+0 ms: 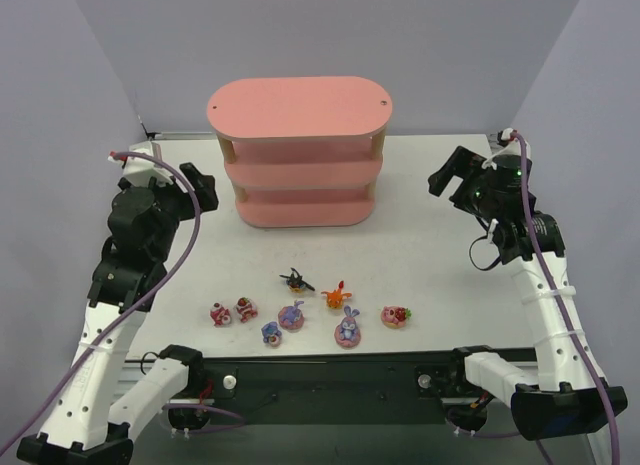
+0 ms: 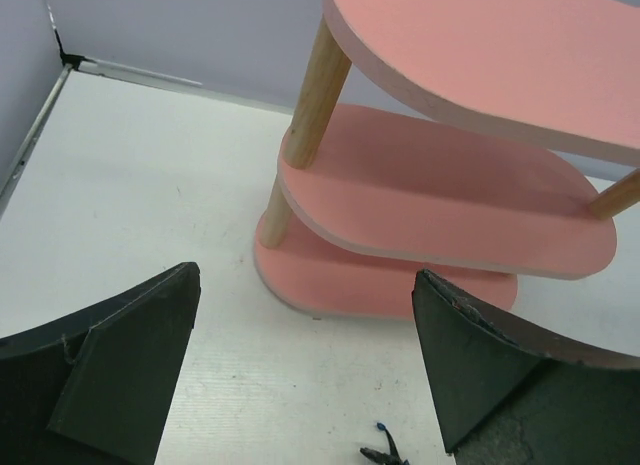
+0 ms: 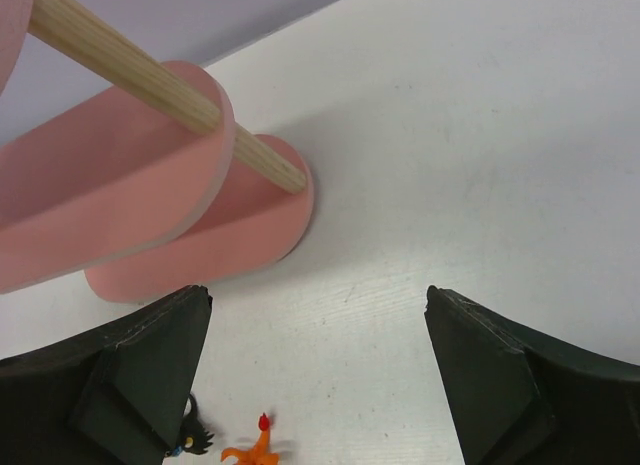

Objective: Place and organize the plastic toys onto the shelf

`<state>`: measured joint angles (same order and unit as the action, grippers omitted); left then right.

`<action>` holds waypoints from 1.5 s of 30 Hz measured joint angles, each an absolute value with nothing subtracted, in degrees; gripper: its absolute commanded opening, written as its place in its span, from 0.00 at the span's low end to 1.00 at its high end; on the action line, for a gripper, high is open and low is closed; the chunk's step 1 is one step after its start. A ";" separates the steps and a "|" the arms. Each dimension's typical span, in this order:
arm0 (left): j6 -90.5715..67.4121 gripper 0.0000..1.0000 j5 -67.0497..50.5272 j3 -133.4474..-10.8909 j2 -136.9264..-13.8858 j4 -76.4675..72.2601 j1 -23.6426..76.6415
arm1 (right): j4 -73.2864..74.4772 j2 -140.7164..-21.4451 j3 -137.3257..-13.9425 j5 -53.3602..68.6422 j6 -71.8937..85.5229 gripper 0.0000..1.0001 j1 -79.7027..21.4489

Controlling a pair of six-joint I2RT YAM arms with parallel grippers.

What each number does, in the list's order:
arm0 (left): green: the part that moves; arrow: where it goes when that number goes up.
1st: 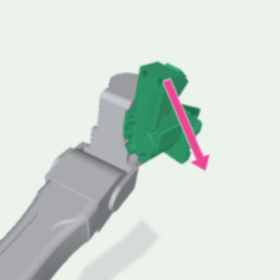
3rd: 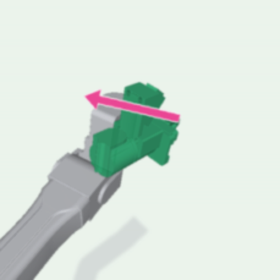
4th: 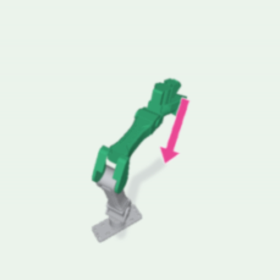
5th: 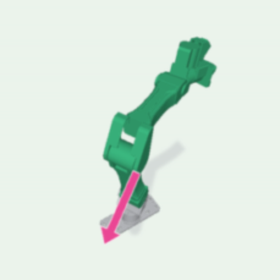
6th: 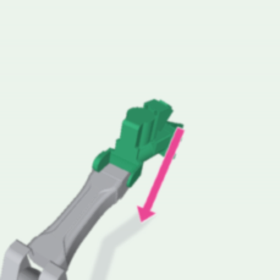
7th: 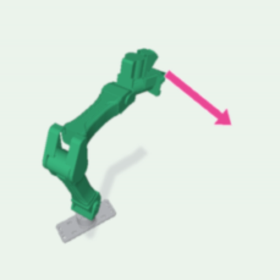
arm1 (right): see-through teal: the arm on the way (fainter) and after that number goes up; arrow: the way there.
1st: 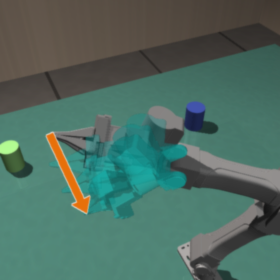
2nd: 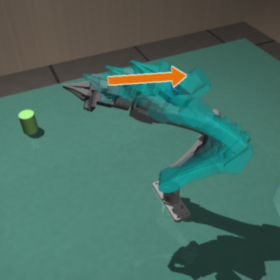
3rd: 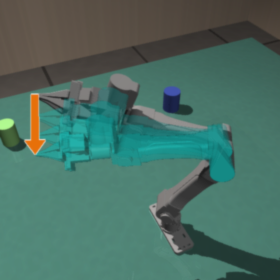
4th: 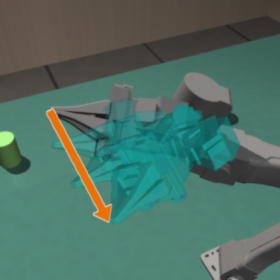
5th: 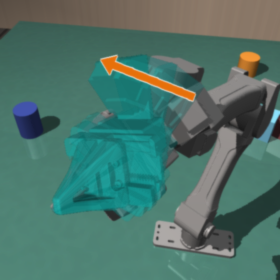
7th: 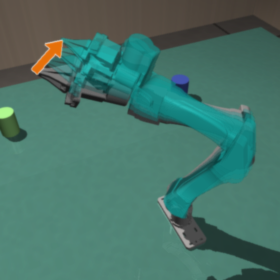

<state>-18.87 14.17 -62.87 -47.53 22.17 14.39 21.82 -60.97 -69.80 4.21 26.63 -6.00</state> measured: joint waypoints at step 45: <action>-29.47 0.97 -7.05 -44.12 -48.95 33.04 7.77 | 12.51 -85.47 -53.74 3.90 17.17 0.57 -55.83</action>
<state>-29.47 -7.05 -44.12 -48.95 33.04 7.77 12.51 -85.47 -53.74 3.90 17.17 -55.83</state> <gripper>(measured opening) 0.972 0.593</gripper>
